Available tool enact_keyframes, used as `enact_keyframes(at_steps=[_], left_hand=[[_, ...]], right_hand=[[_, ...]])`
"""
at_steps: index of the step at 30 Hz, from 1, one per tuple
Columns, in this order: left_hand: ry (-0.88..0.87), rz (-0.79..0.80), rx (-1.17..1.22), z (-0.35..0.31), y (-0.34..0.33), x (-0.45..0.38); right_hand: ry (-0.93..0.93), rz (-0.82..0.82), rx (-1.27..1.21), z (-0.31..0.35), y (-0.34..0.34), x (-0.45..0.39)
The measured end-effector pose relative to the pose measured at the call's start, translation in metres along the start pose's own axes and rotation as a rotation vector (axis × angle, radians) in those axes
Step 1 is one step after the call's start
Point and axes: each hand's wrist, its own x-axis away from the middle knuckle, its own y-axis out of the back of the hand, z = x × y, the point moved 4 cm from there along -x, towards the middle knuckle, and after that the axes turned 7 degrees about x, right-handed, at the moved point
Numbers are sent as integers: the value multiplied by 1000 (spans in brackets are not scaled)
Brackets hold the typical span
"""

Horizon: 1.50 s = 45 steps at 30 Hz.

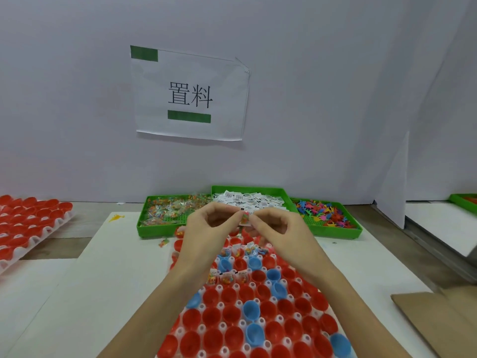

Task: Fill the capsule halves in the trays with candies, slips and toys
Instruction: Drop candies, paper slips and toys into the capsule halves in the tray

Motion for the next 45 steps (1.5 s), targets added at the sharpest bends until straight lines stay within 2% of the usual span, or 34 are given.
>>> enact_keyframes(at_steps=[5, 10, 11, 13, 15, 18, 22, 29, 37, 40, 45], left_hand=[[44, 95, -5, 1, -6, 4], [11, 66, -146, 2, -3, 1], [12, 58, -142, 2, -2, 1], [29, 54, -127, 0, -1, -1], [35, 70, -121, -2, 1, -2], [25, 88, -104, -5, 2, -2], [22, 113, -98, -6, 2, -3], [34, 171, -134, -6, 1, -5], [61, 186, -170, -3, -1, -4], [63, 190, -176, -5, 0, -4], [71, 184, -156, -8, 1, -4]], right_hand=[[-50, -83, -21, -8, 0, 0], [-38, 82, 13, -15, 6, -6], [-40, 67, 29, -22, 14, -13], [-78, -78, 121, -47, 39, -36], [-177, -238, 338, -83, 67, -60], [-358, -321, 640, -143, 101, -85], [-455, -232, 828, -189, 113, -97], [-531, -198, 893, -199, 110, -116], [-468, -145, 1114, -186, 105, -114], [-457, -185, 1106, -181, 107, -111], [-475, -265, 822, -184, 111, -104]])
